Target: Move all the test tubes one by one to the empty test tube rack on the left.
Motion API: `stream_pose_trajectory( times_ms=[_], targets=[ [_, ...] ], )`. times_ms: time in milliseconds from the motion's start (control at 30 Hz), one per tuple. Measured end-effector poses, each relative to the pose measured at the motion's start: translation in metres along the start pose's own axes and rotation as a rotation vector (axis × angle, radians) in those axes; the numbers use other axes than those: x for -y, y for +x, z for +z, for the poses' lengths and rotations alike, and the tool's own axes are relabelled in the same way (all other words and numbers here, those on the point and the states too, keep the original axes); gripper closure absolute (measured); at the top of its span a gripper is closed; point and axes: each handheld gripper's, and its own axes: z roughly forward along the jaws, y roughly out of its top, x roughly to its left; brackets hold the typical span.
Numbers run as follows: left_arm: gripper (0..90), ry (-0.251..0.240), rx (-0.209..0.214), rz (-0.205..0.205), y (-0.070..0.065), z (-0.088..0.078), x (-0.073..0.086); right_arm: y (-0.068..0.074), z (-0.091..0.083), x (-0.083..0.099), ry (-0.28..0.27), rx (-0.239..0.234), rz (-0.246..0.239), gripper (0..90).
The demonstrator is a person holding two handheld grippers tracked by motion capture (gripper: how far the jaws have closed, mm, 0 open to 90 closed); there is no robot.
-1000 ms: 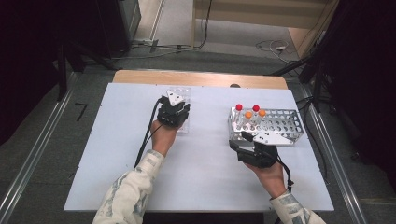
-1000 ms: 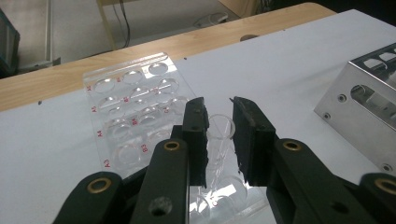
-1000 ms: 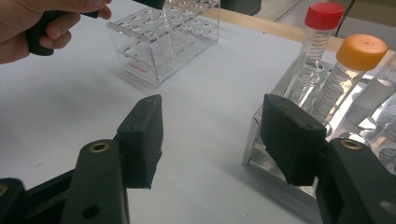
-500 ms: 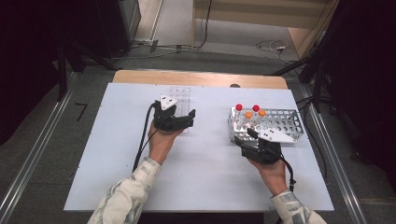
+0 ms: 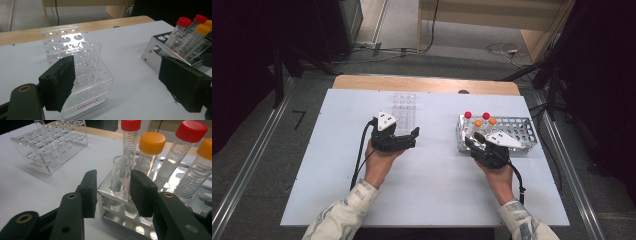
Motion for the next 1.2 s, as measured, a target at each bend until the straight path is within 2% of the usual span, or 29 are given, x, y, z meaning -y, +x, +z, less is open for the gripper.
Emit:
stream_pose_trajectory(
  times_ms=[200,367,767,933,1200],
  targets=[
    [14.9,-0.006,0.012,0.022,-0.007,-0.001,0.000,0.000,0.006,0.001,-0.004,0.008,0.002,63.6],
    [14.9,0.001,0.015,0.022,-0.008,0.000,0.000,-0.002,0.010,0.001,-0.014,0.020,0.009,68.2],
    [15.0,0.006,0.015,0.025,-0.008,0.000,0.000,-0.001,0.014,0.002,-0.007,0.027,-0.001,72.7],
    [15.0,0.006,0.015,0.027,-0.009,0.001,0.001,0.000,0.008,-0.003,-0.028,0.028,-0.005,72.8],
    [15.0,0.006,0.019,0.029,-0.010,0.000,0.000,0.001,-0.013,-0.022,-0.082,0.024,-0.005,72.9]
  ],
)
